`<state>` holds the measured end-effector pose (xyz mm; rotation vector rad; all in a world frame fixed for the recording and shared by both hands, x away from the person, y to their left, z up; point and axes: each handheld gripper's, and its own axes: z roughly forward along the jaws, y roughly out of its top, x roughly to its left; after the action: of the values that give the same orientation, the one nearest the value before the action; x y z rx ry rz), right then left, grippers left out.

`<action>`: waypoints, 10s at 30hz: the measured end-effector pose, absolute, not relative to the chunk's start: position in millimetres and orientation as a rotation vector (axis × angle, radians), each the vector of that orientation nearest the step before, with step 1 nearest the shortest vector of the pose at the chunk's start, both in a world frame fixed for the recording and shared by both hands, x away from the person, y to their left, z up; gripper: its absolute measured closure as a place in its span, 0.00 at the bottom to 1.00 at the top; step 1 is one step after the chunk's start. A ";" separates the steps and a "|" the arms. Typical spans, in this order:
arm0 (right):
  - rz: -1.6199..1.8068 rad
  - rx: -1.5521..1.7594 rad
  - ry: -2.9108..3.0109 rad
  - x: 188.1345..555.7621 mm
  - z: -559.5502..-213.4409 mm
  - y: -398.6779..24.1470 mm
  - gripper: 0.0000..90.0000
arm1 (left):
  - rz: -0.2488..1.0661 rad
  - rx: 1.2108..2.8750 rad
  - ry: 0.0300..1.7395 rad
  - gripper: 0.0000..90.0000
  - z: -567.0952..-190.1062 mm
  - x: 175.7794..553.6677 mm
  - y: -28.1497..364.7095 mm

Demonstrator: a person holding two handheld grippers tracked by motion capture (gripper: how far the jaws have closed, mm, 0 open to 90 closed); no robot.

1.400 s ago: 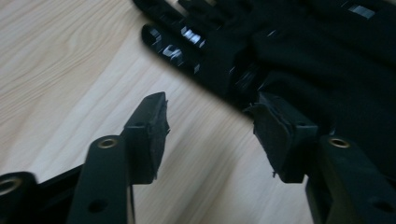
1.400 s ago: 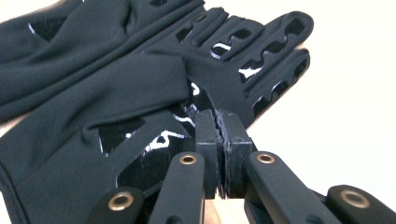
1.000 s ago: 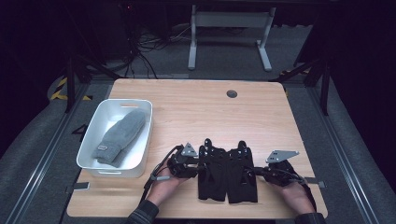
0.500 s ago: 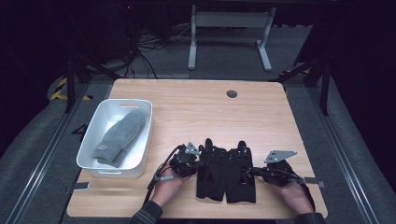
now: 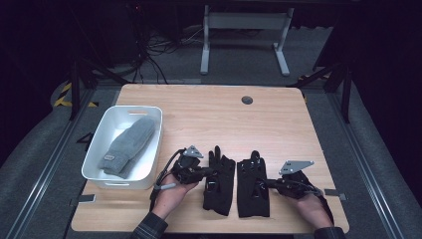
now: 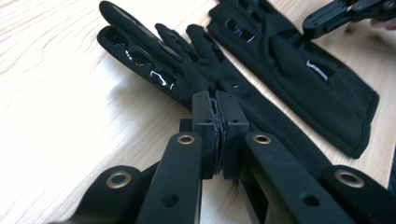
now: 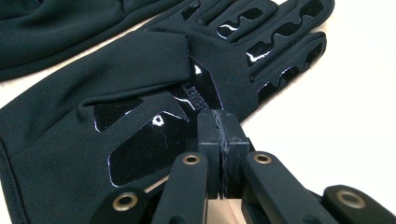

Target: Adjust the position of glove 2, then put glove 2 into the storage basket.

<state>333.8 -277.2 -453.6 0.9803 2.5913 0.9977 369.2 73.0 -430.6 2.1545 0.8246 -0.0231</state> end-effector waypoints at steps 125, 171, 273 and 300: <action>0.972 1.179 2.265 382.0 -469.0 -296.8 0.19 | 0.009 2.360 0.662 0.55 -404.6 370.8 61.6; 0.976 1.182 2.265 381.3 -469.2 -297.4 0.18 | 0.059 2.505 0.662 0.45 -446.9 412.3 35.7; 0.962 1.182 2.269 381.0 -469.2 -296.0 0.15 | 0.159 2.224 1.232 0.76 -318.2 457.4 274.9; 0.965 1.183 2.269 381.0 -469.3 -295.9 0.15 | 0.154 2.224 1.332 0.34 -366.3 463.0 299.6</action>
<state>381.0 -295.9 -469.3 1.1825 2.2686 0.9647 463.0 299.6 -366.3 2.2243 1.3320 0.1536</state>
